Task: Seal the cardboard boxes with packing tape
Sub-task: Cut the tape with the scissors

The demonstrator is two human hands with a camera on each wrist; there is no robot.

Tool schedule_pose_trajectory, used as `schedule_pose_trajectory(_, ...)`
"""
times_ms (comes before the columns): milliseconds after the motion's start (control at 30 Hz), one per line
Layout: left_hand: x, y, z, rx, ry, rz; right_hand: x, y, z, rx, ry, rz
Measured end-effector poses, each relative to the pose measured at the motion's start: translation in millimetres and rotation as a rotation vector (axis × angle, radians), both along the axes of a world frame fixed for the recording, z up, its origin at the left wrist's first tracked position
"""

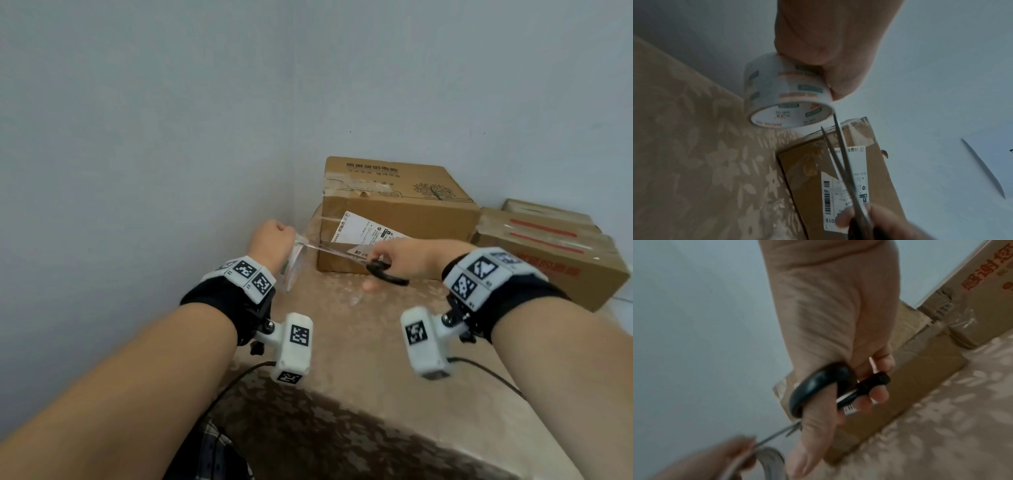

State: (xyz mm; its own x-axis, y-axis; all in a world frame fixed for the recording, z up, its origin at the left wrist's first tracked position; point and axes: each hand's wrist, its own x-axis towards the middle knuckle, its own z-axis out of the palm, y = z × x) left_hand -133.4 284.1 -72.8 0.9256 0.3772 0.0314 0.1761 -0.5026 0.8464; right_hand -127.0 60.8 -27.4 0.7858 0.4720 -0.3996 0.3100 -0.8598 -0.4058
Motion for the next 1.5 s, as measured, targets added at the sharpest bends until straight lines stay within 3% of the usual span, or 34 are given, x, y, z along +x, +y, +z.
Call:
schedule_pose_trajectory(200, -5.7, 17.9, 4.8, 0.090, -0.099, 0.076, -21.9, -10.8, -61.2, -0.244, -0.165, 0.055)
schedule_pose_trajectory(267, -4.3, 19.9, 4.7, 0.104, -0.148, 0.049, -24.5, -12.4, -60.4, -0.332, -0.087, 0.095)
schedule_pose_trajectory(333, -1.5, 18.4, 7.4, 0.126, -0.200, 0.004, -20.2, -7.1, -45.3, -0.365, -0.145, 0.109)
schedule_pose_trajectory(500, 15.7, 4.3, 19.9, 0.105, -0.281, -0.080, 5.7, 33.2, 2.2, 0.121, -0.941, -0.067)
schedule_pose_trajectory(567, 23.6, -1.5, 20.4, 0.100, -0.323, -0.087, 24.4, 50.0, 8.6, 0.217, -1.071, -0.014)
schedule_pose_trajectory(700, 30.2, -4.8, 4.1, 0.053, -0.344, -0.068, 57.5, 71.0, -4.4, 0.039, -0.923, 0.028)
schedule_pose_trajectory(867, 31.9, 6.6, -22.8, -0.026, -0.326, -0.061, 62.4, 73.5, -40.4, 0.020, -1.117, 0.054)
schedule_pose_trajectory(1033, 28.0, 17.4, -27.4, -0.090, -0.335, -0.047, 57.6, 68.2, -36.4, -0.158, -1.073, 0.082)
schedule_pose_trajectory(1100, 21.3, 19.5, -28.1, -0.130, -0.360, -0.083, 50.9, 67.5, -31.3, -0.052, -1.056, 0.084)
schedule_pose_trajectory(1167, 10.6, 20.1, -30.8, -0.164, -0.367, -0.184, 37.0, 67.9, -27.6, 0.195, -1.057, 0.047)
schedule_pose_trajectory(1233, -1.9, 18.0, -33.6, -0.085, -0.365, -0.332, 19.6, 70.8, -25.6, 0.428, -0.921, 0.012)
schedule_pose_trajectory(1367, -21.8, 10.2, -33.3, 0.159, -0.344, -0.565, -3.9, 77.0, -36.6, 0.512, -0.628, -0.023)
schedule_pose_trajectory(1500, -30.4, 9.1, -27.3, 0.263, -0.298, -0.592, -9.5, 69.0, -48.2, 0.513, -0.617, -0.174)
